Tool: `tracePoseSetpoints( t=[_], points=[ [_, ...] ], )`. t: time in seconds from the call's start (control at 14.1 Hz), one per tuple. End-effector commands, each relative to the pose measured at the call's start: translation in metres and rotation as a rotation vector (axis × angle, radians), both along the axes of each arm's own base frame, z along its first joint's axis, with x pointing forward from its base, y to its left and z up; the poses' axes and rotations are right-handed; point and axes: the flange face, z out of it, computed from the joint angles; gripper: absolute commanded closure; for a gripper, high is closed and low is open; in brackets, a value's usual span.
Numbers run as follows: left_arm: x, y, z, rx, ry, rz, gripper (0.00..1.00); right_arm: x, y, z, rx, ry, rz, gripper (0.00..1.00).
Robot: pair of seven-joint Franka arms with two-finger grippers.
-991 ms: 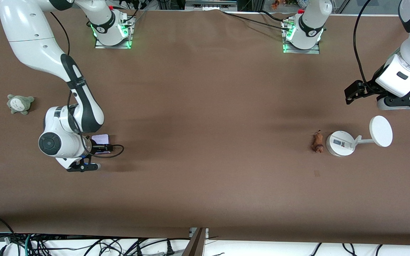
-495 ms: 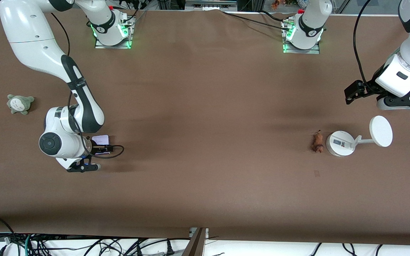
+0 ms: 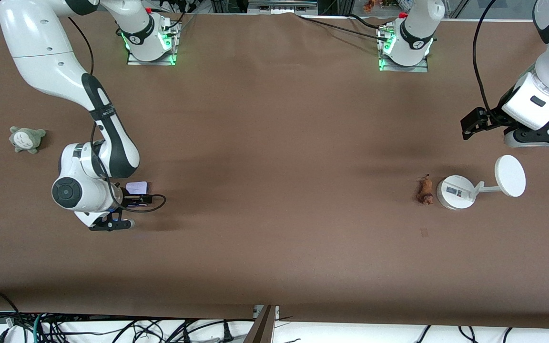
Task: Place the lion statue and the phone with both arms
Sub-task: 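Lower the white phone beside the clear cup and open the right gripper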
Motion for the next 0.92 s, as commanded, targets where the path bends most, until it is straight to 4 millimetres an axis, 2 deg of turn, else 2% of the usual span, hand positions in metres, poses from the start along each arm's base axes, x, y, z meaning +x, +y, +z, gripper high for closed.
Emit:
tracePoseSetpoints(
  t=[0.0, 0.21, 0.85],
  points=[
    [-0.002, -0.002, 0.004, 0.005, 0.002, -0.012, 0.00, -0.004, 0.006, 0.035, -0.004, 0.020, 0.010, 0.01],
    [-0.003, -0.002, 0.004, 0.005, 0.003, -0.012, 0.00, -0.013, 0.008, 0.093, -0.013, 0.067, 0.005, 0.01],
    [-0.003, -0.003, 0.004, 0.005, 0.002, -0.015, 0.00, -0.066, 0.020, 0.311, -0.037, 0.117, 0.021, 0.01]
  ],
)
